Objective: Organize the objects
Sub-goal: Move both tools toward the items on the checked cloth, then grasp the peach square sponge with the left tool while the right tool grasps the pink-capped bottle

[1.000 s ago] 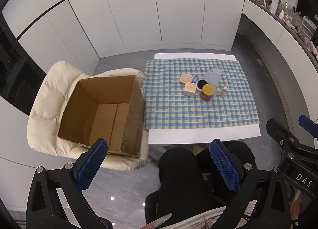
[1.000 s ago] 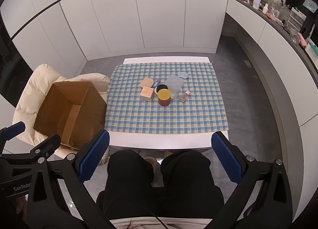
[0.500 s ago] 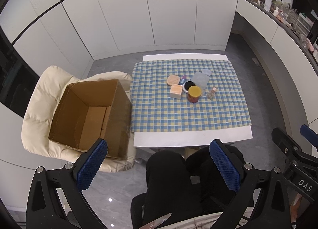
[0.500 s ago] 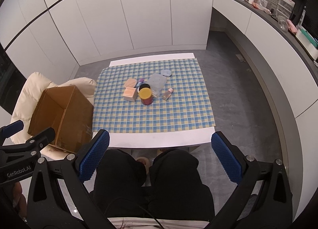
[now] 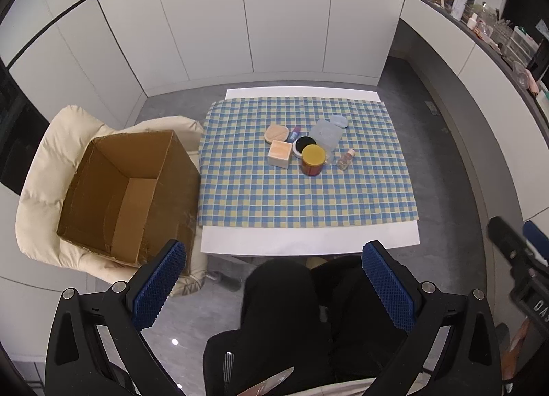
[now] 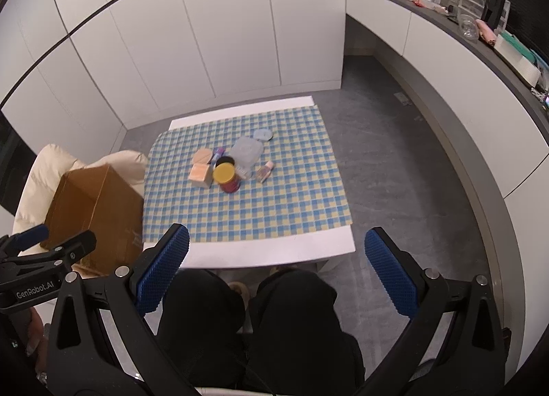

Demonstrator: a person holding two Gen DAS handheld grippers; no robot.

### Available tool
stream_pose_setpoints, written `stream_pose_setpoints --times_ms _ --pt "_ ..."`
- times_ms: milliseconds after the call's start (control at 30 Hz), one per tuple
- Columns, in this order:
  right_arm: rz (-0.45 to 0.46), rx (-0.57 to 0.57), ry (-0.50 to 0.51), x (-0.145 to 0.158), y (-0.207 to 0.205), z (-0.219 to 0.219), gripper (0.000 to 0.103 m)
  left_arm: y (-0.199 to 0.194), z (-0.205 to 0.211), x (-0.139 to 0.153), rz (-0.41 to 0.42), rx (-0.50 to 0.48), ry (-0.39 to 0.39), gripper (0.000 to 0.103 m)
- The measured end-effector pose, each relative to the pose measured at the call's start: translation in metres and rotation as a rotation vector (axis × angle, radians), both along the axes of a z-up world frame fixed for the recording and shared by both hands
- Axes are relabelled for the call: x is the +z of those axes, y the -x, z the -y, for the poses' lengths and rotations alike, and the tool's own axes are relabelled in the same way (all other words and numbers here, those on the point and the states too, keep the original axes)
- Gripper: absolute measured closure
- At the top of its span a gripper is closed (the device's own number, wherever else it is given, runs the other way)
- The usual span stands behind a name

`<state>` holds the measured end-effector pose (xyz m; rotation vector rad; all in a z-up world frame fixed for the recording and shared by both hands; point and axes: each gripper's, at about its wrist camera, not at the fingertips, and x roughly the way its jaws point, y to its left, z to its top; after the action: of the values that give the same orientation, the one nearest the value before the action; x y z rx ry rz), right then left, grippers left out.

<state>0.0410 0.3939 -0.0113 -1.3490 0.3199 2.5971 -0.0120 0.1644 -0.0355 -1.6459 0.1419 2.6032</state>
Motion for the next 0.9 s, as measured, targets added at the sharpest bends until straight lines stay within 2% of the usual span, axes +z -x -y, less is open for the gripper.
stream_pose_setpoints --times_ms 233,333,433,533,667,800,900 --pt "-0.044 -0.01 -0.053 -0.015 0.013 -0.009 0.0 0.015 -0.002 -0.024 0.008 0.006 -0.015 0.001" --pt "-0.066 0.009 -0.084 -0.027 0.022 -0.005 0.0 0.028 -0.004 -0.037 0.0 0.006 0.016 0.001" --pt "-0.037 0.039 -0.094 -0.045 0.038 -0.001 0.0 0.039 -0.008 -0.053 -0.013 -0.019 0.066 0.001" --pt "-0.008 0.045 -0.078 -0.066 0.055 -0.001 0.0 0.053 -0.007 -0.07 -0.021 -0.013 0.081 0.001" --pt "0.012 0.072 -0.037 -0.097 0.079 -0.003 0.0 0.078 -0.001 -0.093 -0.007 0.004 0.041 0.001" --pt "-0.037 0.09 -0.003 -0.128 0.104 -0.01 0.0 0.106 0.003 -0.124 -0.003 -0.001 0.007 0.001" --pt "-0.034 0.08 0.023 -0.159 0.13 -0.023 0.0 0.13 0.004 -0.151 0.014 0.0 0.002 0.001"
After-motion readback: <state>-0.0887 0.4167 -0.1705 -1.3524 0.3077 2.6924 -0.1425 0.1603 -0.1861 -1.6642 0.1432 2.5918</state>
